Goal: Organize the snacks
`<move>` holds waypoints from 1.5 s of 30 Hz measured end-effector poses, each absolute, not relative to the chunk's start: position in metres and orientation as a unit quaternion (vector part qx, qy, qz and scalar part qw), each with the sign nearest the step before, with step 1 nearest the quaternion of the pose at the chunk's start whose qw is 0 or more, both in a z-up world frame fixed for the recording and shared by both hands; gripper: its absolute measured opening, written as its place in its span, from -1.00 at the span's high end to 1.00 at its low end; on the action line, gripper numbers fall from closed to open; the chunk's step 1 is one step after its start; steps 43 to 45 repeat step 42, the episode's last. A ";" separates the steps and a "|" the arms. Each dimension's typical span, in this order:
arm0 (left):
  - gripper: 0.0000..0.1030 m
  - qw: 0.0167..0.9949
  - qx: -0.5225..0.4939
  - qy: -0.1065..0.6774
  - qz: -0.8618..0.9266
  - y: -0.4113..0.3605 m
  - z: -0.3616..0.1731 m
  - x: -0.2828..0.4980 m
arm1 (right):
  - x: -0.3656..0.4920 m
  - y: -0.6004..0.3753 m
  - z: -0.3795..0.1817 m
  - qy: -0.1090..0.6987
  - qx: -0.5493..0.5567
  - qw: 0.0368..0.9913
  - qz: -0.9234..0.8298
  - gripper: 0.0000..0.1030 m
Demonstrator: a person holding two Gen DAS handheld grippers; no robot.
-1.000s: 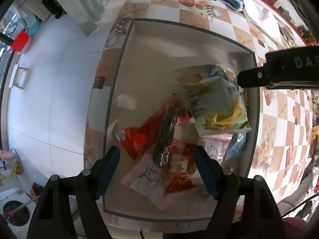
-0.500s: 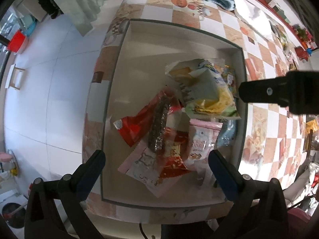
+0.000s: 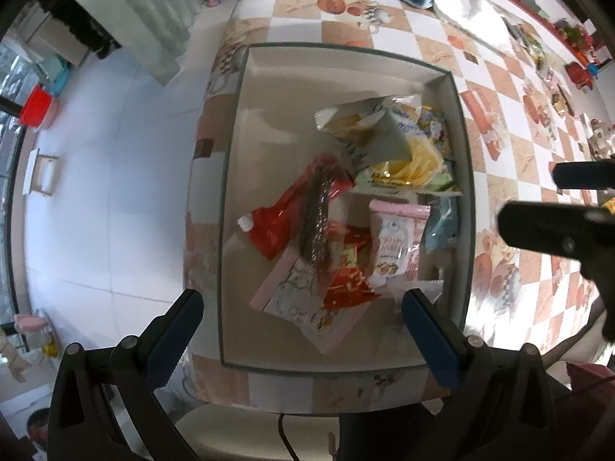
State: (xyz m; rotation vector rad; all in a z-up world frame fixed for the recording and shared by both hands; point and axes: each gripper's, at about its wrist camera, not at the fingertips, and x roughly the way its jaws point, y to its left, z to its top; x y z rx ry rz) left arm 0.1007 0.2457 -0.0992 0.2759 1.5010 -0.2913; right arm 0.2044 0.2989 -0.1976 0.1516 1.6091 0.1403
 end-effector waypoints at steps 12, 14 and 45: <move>-1.00 0.726 0.149 0.658 -0.133 0.232 -0.083 0.097 | 0.195 0.300 -0.176 0.680 0.020 0.732 0.042 -0.98; -1.00 0.729 0.153 0.654 -0.135 0.230 -0.081 0.097 | 0.195 0.300 -0.174 0.677 0.018 0.734 0.042 -0.98; -1.00 0.734 0.163 0.646 -0.135 0.220 -0.093 0.096 | 0.173 0.282 -0.187 0.685 0.047 0.727 0.005 -0.98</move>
